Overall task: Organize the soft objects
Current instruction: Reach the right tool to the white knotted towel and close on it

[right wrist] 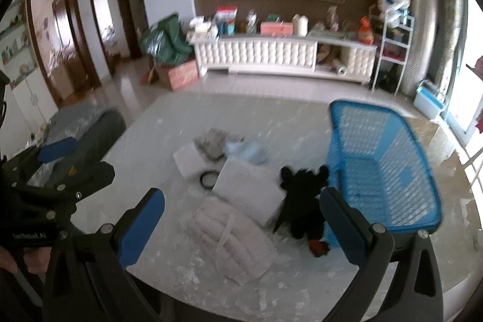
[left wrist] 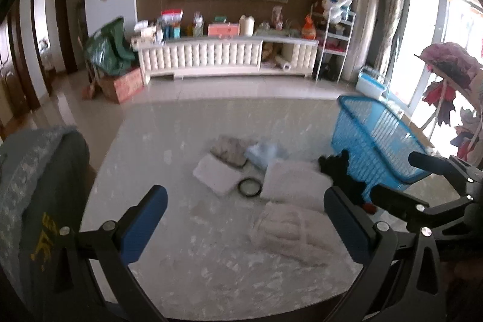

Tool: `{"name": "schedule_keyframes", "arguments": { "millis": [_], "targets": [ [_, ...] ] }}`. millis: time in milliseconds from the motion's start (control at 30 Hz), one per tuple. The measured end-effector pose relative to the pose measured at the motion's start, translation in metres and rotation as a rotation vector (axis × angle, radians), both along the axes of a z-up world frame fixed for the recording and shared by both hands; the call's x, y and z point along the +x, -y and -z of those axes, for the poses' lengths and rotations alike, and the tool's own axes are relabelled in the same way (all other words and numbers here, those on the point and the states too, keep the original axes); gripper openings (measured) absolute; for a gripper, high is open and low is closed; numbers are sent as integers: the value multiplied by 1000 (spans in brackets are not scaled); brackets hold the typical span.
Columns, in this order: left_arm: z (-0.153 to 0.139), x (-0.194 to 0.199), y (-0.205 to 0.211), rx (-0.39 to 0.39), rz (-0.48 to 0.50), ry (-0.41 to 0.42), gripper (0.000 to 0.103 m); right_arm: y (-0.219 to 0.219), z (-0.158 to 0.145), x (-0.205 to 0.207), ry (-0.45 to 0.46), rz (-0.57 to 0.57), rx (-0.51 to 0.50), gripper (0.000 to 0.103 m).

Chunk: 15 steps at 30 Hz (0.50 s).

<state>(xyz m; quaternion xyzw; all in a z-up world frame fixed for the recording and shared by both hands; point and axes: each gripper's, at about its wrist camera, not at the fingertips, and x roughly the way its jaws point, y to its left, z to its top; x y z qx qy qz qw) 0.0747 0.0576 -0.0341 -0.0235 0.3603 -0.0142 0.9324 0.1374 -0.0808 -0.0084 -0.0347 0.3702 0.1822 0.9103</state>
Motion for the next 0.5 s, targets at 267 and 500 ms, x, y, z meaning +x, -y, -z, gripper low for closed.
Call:
{"name": "schedule_keyframes", "arguments": {
  "millis": [267,500],
  "targets": [
    [52,22,-30,9,-9,-175,103,-28,56,28,-198,-70,-46,103],
    [90,35,-36,-21,-4,-285,103,-48,98,42,-330,-108,-86,103]
  ]
}}
